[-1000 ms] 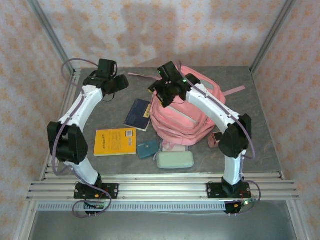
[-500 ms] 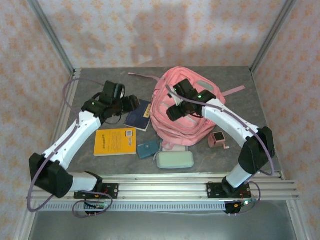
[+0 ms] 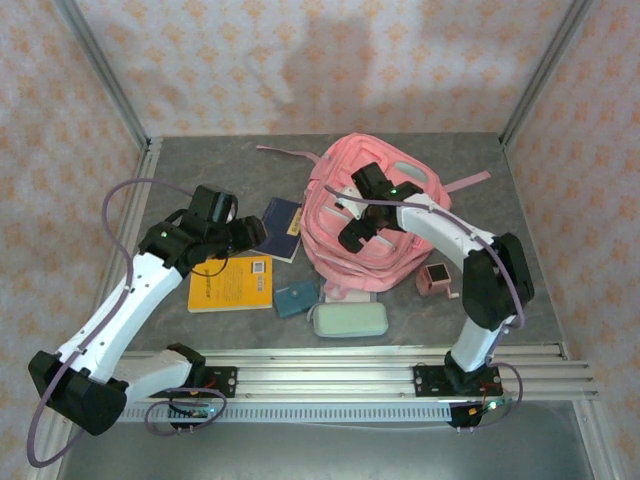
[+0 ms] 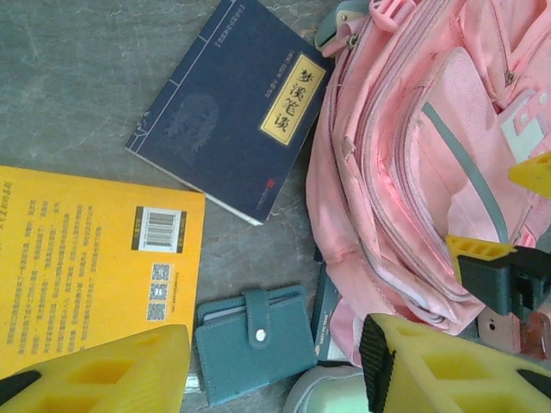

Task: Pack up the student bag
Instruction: Open the student bag at the center of the table.

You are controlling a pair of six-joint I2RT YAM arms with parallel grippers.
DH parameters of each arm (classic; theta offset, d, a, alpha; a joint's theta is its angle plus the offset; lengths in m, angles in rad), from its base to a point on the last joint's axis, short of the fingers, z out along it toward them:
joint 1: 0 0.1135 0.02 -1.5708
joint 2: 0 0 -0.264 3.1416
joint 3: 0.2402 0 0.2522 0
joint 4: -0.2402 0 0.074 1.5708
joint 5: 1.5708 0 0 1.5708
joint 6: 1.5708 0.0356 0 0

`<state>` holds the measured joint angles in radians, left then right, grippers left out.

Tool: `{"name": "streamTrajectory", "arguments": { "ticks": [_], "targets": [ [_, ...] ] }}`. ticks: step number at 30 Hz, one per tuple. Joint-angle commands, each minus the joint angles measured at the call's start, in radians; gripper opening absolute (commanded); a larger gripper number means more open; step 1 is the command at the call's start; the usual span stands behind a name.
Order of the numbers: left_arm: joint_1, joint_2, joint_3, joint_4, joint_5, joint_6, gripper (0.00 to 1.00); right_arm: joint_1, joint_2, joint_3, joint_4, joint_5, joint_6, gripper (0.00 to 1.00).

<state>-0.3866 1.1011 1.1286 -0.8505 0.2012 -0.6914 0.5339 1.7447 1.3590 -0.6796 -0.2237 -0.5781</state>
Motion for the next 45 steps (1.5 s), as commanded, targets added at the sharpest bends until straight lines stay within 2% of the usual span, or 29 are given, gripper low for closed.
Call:
{"name": "streamTrajectory", "arguments": {
  "ticks": [1, 5, 7, 13, 15, 16, 19, 24, 35, 40, 45],
  "targets": [
    [-0.009, -0.024, 0.02, -0.064, -0.021, 0.007, 0.56, 0.002, 0.012, -0.026, 0.053, 0.048, 0.001, 1.0],
    [-0.008, -0.026, 0.028, -0.078, -0.026, 0.019, 0.55, 0.0, 0.049, -0.028, 0.104, 0.151, 0.032, 0.88],
    [-0.009, -0.023, 0.034, -0.08, -0.023, 0.022, 0.55, -0.008, 0.064, -0.002, 0.094, 0.135, 0.055, 0.77],
    [-0.009, -0.005, 0.051, -0.087, -0.022, 0.047, 0.54, -0.04, 0.096, 0.039, 0.095, 0.026, 0.116, 0.21],
    [-0.009, -0.001, 0.062, -0.09, -0.023, 0.053, 0.54, -0.066, 0.101, 0.076, 0.084, -0.032, 0.164, 0.05],
    [-0.009, 0.002, 0.067, -0.092, -0.025, 0.056, 0.54, -0.075, 0.101, 0.09, 0.083, -0.043, 0.183, 0.0],
    [-0.009, 0.012, 0.082, -0.095, -0.029, 0.064, 0.54, -0.101, 0.073, 0.106, 0.116, -0.087, 0.252, 0.0],
    [-0.011, 0.033, 0.086, -0.078, -0.022, 0.06, 0.53, -0.12, -0.001, 0.098, 0.225, -0.237, 0.381, 0.0],
    [-0.063, 0.162, 0.203, -0.014, 0.013, 0.067, 0.53, -0.183, -0.11, 0.179, 0.265, -0.31, 0.63, 0.0],
    [-0.074, 0.228, 0.254, 0.014, 0.025, 0.054, 0.53, -0.188, -0.086, 0.193, 0.192, -0.361, 0.605, 0.0],
    [-0.074, 0.252, 0.231, 0.042, 0.014, 0.029, 0.53, -0.189, -0.112, 0.172, 0.251, -0.425, 0.684, 0.0]
  ]
}}
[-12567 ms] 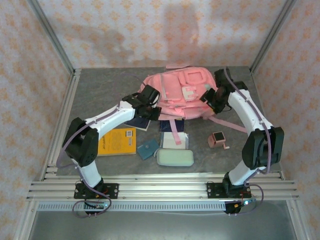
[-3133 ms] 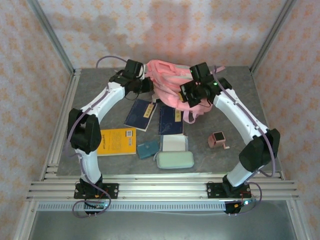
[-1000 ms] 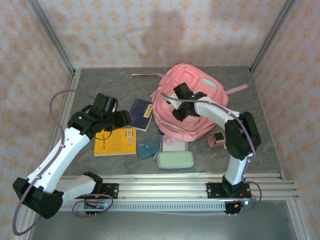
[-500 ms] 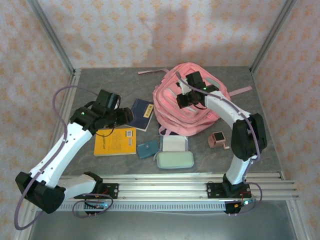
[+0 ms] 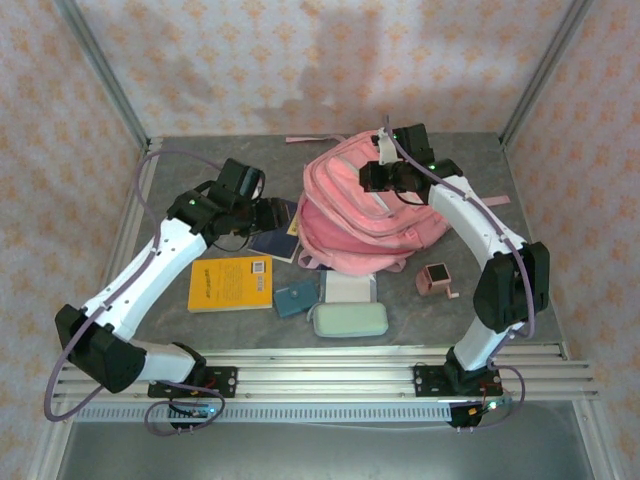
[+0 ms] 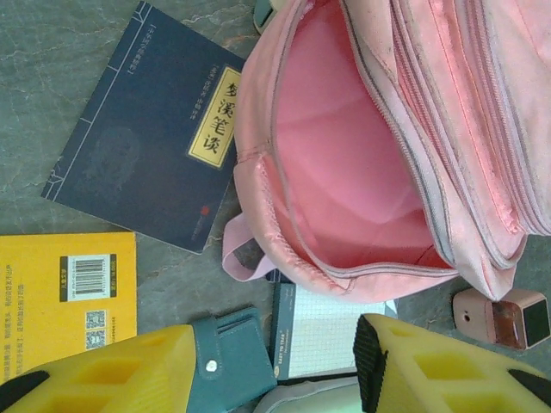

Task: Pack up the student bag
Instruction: Open the student bag at the center of the table.

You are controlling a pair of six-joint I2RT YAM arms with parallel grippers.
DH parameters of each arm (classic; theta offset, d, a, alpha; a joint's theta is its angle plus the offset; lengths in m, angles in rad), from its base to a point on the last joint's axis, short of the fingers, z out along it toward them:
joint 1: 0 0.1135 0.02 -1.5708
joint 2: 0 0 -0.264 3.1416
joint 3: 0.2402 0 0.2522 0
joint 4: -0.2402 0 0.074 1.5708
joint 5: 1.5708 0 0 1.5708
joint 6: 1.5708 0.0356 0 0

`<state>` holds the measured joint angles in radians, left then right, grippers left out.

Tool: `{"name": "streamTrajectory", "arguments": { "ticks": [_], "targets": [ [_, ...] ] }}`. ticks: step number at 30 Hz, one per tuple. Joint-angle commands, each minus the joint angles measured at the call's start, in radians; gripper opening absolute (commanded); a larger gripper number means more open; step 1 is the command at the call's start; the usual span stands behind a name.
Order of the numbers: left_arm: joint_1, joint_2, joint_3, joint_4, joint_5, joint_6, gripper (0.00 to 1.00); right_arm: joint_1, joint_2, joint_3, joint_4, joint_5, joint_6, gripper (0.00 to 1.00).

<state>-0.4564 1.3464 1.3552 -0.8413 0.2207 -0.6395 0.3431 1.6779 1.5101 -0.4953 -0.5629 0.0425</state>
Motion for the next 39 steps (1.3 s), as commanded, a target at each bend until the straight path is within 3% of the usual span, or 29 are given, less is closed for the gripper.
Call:
{"name": "streamTrajectory", "arguments": {
  "ticks": [1, 10, 12, 16, 22, 23, 26, 28, 39],
  "targets": [
    [-0.004, 0.014, -0.012, 0.053, -0.004, -0.039, 0.53, 0.002, -0.05, 0.028, 0.074, -0.089, 0.076, 0.0],
    [-0.004, 0.163, -0.077, 0.334, 0.071, -0.189, 0.24, -0.008, -0.077, 0.04, 0.11, -0.139, 0.148, 0.0],
    [-0.006, 0.226, -0.06, 0.39, 0.093, -0.212, 0.22, -0.008, -0.082, 0.028, 0.129, -0.154, 0.168, 0.0],
    [-0.014, 0.319, -0.044, 0.524, 0.127, -0.271, 0.25, -0.01, -0.093, 0.009, 0.152, -0.186, 0.196, 0.0],
    [-0.016, 0.311, -0.124, 0.871, 0.172, -0.396, 0.4, -0.009, -0.103, -0.041, 0.162, -0.21, 0.206, 0.0],
    [-0.016, 0.31, -0.13, 0.906, 0.178, -0.403, 0.41, -0.009, -0.105, -0.049, 0.154, -0.202, 0.2, 0.06],
    [-0.017, 0.314, -0.135, 0.98, 0.211, -0.42, 0.41, -0.01, -0.122, -0.07, 0.127, -0.156, 0.183, 0.51],
    [-0.021, 0.324, -0.14, 1.013, 0.222, -0.438, 0.41, -0.009, -0.146, -0.099, 0.132, -0.137, 0.171, 0.64],
    [-0.051, 0.355, -0.082, 0.991, 0.258, -0.414, 0.38, 0.044, -0.143, -0.15, 0.197, -0.288, 0.168, 0.69]
  ]
}}
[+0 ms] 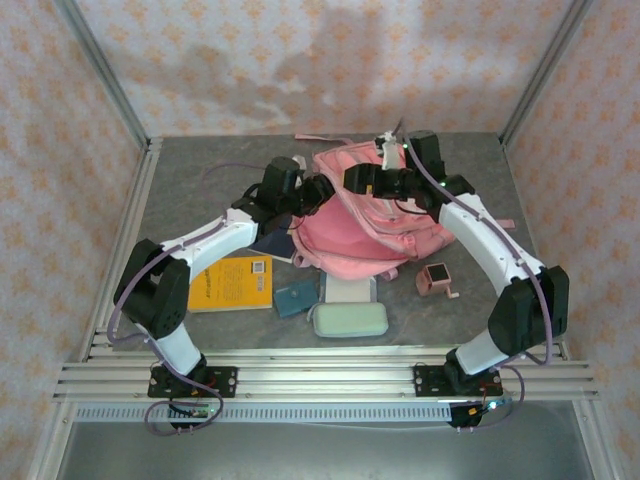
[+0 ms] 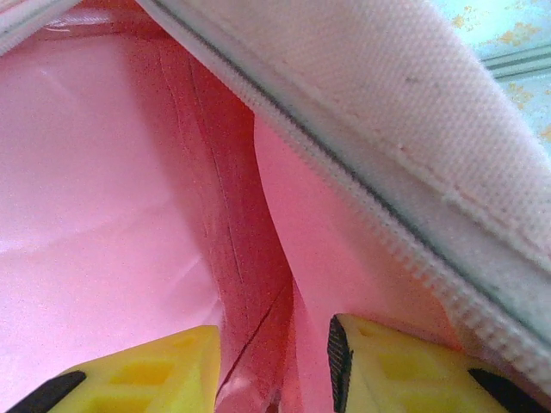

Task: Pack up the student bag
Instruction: Open the student bag at the center of the table.

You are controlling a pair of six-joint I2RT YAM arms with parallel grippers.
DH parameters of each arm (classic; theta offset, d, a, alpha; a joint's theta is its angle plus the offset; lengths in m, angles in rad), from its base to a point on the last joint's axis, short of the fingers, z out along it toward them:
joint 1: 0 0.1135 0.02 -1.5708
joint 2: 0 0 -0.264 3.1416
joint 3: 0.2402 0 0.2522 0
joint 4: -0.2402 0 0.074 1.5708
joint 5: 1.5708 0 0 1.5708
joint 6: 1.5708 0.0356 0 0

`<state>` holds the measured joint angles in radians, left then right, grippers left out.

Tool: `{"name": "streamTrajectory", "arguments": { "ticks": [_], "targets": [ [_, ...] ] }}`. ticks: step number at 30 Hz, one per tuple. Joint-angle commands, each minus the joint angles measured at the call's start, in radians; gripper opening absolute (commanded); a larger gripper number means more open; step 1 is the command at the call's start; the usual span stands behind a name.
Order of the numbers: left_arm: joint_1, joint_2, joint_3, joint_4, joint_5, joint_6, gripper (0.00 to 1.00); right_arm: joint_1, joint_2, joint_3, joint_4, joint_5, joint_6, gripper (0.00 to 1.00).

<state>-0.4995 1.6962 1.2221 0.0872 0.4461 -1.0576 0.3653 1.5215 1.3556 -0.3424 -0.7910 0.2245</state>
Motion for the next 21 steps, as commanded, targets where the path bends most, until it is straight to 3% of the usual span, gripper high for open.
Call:
{"name": "streamTrajectory", "arguments": {
  "ticks": [1, 7, 11, 16, 21],
  "targets": [
    [-0.009, 0.005, 0.053, 0.057, 0.031, 0.008, 0.38, 0.029, 0.025, 0.013, 0.038, -0.065, -0.021, 0.7],
    [-0.01, 0.008, 0.06, 0.051, 0.034, 0.01, 0.36, 0.044, 0.074, 0.045, 0.007, -0.022, -0.04, 0.64],
    [-0.013, 0.01, 0.061, 0.049, 0.034, 0.011, 0.36, 0.044, 0.092, 0.057, 0.013, -0.009, -0.039, 0.41],
    [-0.015, 0.011, 0.061, 0.054, 0.04, 0.013, 0.34, 0.043, 0.111, 0.076, 0.02, -0.014, -0.026, 0.04],
    [-0.014, -0.049, 0.074, -0.111, -0.022, 0.114, 0.33, 0.03, 0.078, 0.107, 0.022, 0.091, 0.018, 0.0]
  ]
}}
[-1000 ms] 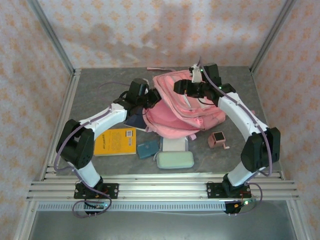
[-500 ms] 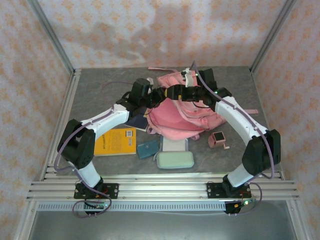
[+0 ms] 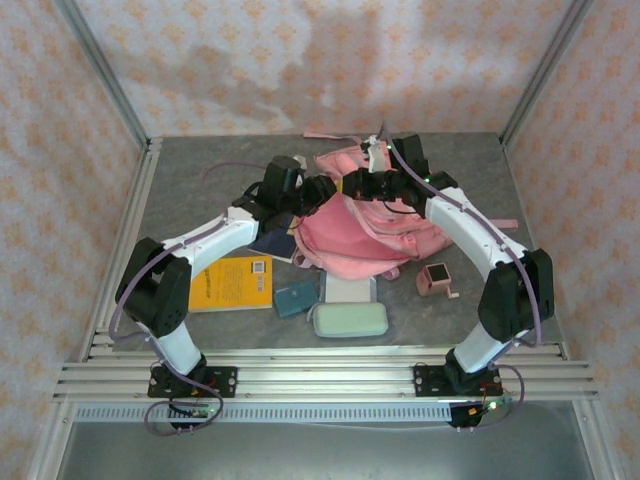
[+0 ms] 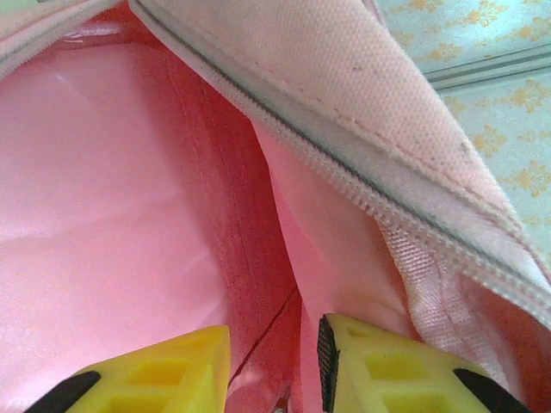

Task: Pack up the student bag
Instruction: Open the student bag at the center of the table, then pick up the loose stationery from the bottom-right of the table.

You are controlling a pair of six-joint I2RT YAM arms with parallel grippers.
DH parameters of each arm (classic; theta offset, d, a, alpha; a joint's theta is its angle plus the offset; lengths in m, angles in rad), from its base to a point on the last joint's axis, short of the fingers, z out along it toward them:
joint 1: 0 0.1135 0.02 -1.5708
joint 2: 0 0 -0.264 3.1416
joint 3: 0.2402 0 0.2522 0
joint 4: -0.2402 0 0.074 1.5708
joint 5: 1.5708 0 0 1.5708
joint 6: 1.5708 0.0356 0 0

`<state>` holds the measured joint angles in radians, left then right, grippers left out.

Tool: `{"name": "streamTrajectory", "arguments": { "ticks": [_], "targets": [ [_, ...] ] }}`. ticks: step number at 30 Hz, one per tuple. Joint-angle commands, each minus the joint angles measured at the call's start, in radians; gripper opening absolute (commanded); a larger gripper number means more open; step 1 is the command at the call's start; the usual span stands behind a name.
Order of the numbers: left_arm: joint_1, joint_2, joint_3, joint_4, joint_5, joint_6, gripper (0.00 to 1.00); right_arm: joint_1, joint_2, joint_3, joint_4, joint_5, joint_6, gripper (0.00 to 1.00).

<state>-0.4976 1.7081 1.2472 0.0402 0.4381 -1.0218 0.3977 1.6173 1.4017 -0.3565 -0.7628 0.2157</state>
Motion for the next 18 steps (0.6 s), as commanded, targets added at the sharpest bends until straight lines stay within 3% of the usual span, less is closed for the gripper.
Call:
{"name": "streamTrajectory", "arguments": {
  "ticks": [1, 4, 7, 9, 13, 18],
  "targets": [
    [-0.013, -0.083, 0.064, -0.142, -0.045, 0.118, 0.34, -0.005, -0.027, 0.079, 0.026, 0.126, 0.042, 0.0],
    [-0.017, -0.135, 0.125, -0.351, -0.125, 0.237, 0.37, -0.01, -0.035, 0.156, -0.03, 0.34, 0.113, 0.0],
    [-0.036, -0.158, 0.208, -0.536, -0.173, 0.363, 0.45, -0.017, 0.008, 0.292, -0.136, 0.477, 0.168, 0.0],
    [-0.069, -0.172, 0.245, -0.633, -0.213, 0.445, 0.53, -0.027, 0.053, 0.385, -0.211, 0.499, 0.192, 0.0],
    [-0.136, -0.173, 0.257, -0.74, -0.163, 0.561, 0.63, -0.064, 0.136, 0.522, -0.327, 0.479, 0.22, 0.0],
    [-0.328, -0.121, 0.255, -0.725, -0.222, 0.779, 0.69, -0.09, 0.156, 0.539, -0.322, 0.405, 0.233, 0.0]
  ]
}}
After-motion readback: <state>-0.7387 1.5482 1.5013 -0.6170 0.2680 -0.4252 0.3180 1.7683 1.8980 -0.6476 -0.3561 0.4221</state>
